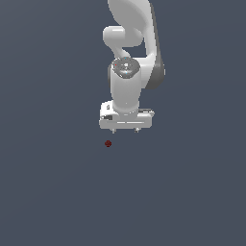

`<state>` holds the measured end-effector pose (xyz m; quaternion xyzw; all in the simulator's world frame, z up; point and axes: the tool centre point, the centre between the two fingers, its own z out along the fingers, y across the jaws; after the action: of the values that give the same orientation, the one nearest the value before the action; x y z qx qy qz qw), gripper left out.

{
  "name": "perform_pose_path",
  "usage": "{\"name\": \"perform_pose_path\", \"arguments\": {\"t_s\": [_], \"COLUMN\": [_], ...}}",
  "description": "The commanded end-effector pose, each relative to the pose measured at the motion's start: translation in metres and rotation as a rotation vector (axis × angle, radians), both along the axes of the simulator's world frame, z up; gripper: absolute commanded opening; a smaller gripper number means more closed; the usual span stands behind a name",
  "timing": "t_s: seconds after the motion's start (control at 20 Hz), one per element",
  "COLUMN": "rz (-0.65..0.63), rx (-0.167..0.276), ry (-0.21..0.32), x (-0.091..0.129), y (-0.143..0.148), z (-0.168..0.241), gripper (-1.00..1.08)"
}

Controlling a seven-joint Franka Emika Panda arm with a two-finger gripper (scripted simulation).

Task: Pick up the object and move it to a goal position.

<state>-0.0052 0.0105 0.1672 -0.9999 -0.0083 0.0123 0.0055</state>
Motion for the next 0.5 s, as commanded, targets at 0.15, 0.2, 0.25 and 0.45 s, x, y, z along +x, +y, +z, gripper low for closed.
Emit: {"name": "perform_pose_path", "arguments": {"t_s": [0.15,0.2,0.25,0.45], "rz": [0.008,0.013,0.021,0.051], "rx": [-0.001,-0.002,-0.004,-0.008], "ry": [-0.002,-0.004,-0.006,-0.013], "x": [-0.0001,-0.0002,-0.0003,-0.0007], "y": [-0.0004,-0.0007,-0.0010,-0.0013], "z": [0.0012,0.0021,0.0033,0.0079], "gripper": [1.00,1.00,1.00,1.00]}}
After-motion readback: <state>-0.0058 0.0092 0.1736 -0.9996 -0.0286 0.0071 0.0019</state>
